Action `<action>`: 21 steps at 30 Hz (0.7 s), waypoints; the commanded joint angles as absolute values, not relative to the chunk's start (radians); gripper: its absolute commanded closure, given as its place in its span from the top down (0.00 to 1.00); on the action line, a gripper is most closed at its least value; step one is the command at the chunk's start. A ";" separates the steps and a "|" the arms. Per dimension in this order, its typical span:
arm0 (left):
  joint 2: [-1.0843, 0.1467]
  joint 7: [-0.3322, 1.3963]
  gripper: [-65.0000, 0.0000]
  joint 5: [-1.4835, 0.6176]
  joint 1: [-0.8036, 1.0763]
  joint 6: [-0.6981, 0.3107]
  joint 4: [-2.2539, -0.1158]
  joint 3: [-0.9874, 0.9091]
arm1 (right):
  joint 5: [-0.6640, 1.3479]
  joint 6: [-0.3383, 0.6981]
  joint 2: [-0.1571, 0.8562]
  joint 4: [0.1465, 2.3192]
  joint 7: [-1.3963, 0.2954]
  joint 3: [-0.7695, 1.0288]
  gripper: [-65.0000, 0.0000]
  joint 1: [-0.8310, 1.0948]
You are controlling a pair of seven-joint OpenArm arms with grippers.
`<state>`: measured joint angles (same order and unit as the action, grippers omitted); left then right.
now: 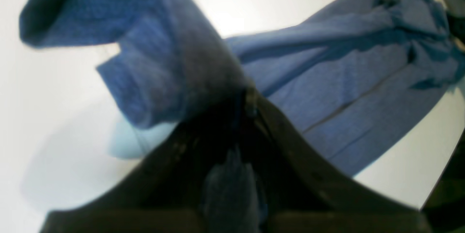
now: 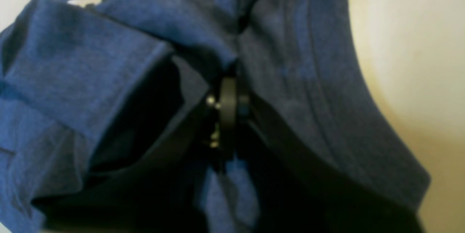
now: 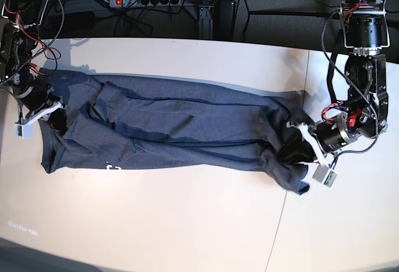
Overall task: Fold the T-shirt properly
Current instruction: 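Lift the held end with the left gripper and fold it toward the right gripper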
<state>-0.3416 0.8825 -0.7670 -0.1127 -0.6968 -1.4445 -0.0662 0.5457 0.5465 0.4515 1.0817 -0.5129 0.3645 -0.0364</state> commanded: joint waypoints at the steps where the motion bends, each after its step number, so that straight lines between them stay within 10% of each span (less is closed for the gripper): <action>1: -0.345 0.865 0.00 -0.772 -0.130 -0.698 -1.483 -0.070 | 0.516 0.546 0.468 1.081 -0.558 0.366 0.00 -0.036; 7: -0.340 0.865 0.00 -0.580 -0.130 -0.698 -1.624 0.075 | 0.516 0.546 0.467 1.081 -0.558 0.366 0.00 -0.038; 21: -0.146 0.865 0.00 -0.141 -0.133 -0.297 -1.744 0.519 | 0.524 0.546 0.468 1.081 -0.563 0.366 0.00 -0.038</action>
<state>-0.1471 0.8856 -0.1364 -0.1116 -0.3168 -1.7256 0.5228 0.5541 0.5465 0.4519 1.0817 -0.5137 0.3645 -0.0364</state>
